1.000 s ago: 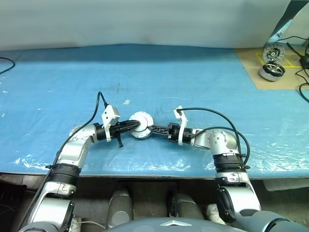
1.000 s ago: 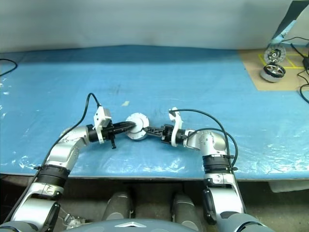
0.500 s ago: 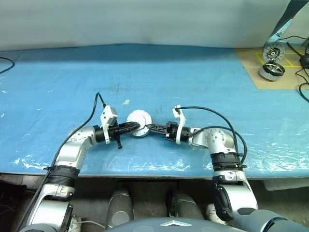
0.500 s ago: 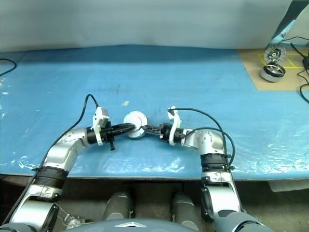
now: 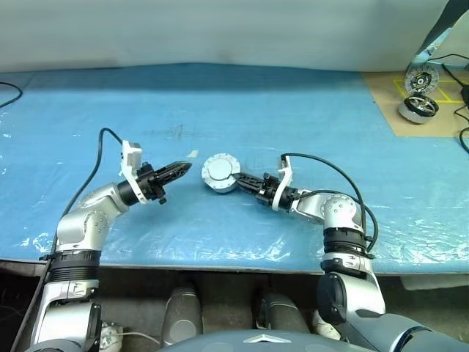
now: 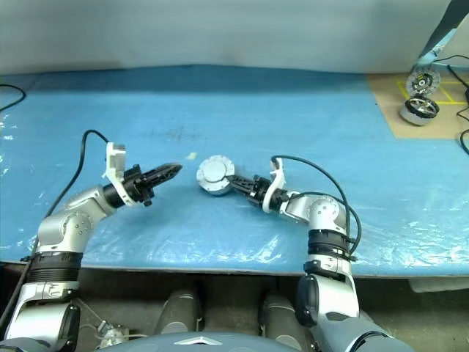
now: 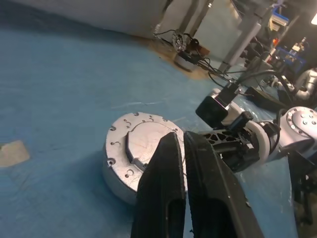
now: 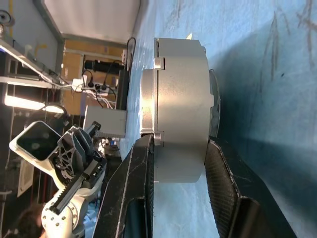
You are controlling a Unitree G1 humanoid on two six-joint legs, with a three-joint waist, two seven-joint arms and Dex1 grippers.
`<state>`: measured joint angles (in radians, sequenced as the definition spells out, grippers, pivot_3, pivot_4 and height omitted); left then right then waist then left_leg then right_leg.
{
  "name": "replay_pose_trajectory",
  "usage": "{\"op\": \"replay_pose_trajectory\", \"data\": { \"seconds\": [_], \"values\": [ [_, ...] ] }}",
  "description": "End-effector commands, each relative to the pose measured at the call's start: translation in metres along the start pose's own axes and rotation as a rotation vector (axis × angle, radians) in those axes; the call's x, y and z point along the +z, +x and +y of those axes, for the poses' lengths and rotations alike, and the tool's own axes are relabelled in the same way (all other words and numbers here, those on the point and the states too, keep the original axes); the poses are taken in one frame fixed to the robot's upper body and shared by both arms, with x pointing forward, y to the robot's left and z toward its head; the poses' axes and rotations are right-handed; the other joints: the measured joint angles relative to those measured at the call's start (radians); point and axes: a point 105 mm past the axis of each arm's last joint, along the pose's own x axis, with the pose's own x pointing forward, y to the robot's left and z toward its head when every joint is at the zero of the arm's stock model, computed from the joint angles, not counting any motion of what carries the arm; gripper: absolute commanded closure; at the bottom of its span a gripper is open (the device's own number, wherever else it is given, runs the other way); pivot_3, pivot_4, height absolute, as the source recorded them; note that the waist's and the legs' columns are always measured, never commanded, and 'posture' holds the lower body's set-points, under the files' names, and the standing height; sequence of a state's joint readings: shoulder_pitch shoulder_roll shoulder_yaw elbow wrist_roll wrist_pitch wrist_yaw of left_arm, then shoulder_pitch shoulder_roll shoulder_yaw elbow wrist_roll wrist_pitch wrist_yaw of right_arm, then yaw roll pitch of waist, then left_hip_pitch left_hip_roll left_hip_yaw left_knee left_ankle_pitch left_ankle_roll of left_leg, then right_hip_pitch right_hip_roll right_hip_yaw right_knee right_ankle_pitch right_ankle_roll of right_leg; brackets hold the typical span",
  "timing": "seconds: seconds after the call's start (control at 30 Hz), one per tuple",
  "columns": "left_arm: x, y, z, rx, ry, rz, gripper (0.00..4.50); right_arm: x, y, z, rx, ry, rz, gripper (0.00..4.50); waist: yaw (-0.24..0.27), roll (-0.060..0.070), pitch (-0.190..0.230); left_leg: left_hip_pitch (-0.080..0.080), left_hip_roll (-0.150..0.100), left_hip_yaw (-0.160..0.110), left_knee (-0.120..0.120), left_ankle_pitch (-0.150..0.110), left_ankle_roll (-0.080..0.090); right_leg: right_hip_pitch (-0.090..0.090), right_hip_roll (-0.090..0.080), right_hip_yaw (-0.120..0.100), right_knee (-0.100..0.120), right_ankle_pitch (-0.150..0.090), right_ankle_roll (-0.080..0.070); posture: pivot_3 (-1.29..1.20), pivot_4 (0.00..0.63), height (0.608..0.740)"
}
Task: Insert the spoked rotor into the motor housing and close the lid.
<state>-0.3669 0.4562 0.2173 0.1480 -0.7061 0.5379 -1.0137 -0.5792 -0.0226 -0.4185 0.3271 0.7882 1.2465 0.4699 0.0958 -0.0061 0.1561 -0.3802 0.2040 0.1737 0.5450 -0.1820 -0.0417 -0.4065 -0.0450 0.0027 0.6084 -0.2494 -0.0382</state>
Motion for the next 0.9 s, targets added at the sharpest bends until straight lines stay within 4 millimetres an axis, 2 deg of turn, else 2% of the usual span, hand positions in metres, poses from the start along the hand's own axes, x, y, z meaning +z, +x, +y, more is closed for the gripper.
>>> {"op": "replay_pose_trajectory", "data": {
  "seconds": [0.03, 0.1, 0.23, 0.37, 0.57, 0.77, 0.9],
  "values": [
    [0.019, -0.006, 0.01, 0.057, -0.07, -0.124, 4.29, 0.021, 0.001, 0.047, 0.181, -0.056, -0.072, 3.38, 0.0, 0.0, 0.0, 0.0, 0.0, 0.0, 0.0, 0.0, 0.0, 0.0, 0.0, 0.0, 0.0, 0.0, 0.0, 0.0, 0.15, 0.74],
    [0.02, -0.011, 0.018, 0.082, -0.172, -0.183, 4.29, 0.026, 0.0, 0.054, 0.2, -0.066, -0.09, 3.38, -0.001, 0.0, 0.0, 0.0, 0.0, 0.0, 0.0, 0.0, 0.0, 0.0, 0.0, 0.0, 0.0, 0.0, 0.0, 0.0, 0.15, 0.74],
    [0.012, -0.014, 0.015, 0.057, -0.341, -0.22, 3.46, 0.038, -0.001, 0.071, 0.243, -0.093, -0.124, 3.38, 0.001, 0.0, 0.0, -0.001, 0.0, -0.001, 0.001, 0.0, 0.0, 0.0, 0.0, -0.001, 0.0, 0.0, 0.0, 0.0, 0.15, 0.74],
    [0.008, -0.008, 0.005, 0.004, -0.488, -0.267, 2.03, 0.041, -0.002, 0.089, 0.296, -0.118, -0.122, 3.38, 0.002, -0.001, 0.0, -0.002, -0.001, -0.002, 0.001, 0.0, 0.0, 0.0, 0.0, -0.002, 0.0, 0.0, 0.0, 0.0, 0.15, 0.74],
    [0.009, 0.002, -0.007, -0.073, -0.597, -0.313, 0.02, 0.036, -0.002, 0.103, 0.332, -0.138, -0.094, 3.38, 0.002, -0.001, 0.001, -0.003, -0.001, -0.003, 0.002, 0.0, 0.0, 0.0, 0.001, -0.002, 0.0, 0.0, 0.0, 0.0, 0.15, 0.74],
    [0.013, 0.012, -0.016, -0.142, -0.66, -0.344, 0.02, 0.028, -0.003, 0.108, 0.343, -0.156, -0.062, 3.38, 0.002, -0.002, 0.001, -0.003, -0.001, -0.003, 0.002, 0.0, 0.0, 0.0, 0.001, -0.002, 0.0, 0.0, 0.0, 0.0, 0.15, 0.74],
    [0.0, 0.023, -0.016, -0.15, -0.69, -0.306, 0.02, 0.031, -0.004, 0.114, 0.359, -0.163, -0.064, 3.38, 0.002, -0.002, 0.001, -0.003, -0.001, -0.003, 0.002, 0.0, 0.0, 0.0, 0.001, -0.002, 0.0, 0.0, 0.001, 0.0, 0.15, 0.74]
  ]
}}
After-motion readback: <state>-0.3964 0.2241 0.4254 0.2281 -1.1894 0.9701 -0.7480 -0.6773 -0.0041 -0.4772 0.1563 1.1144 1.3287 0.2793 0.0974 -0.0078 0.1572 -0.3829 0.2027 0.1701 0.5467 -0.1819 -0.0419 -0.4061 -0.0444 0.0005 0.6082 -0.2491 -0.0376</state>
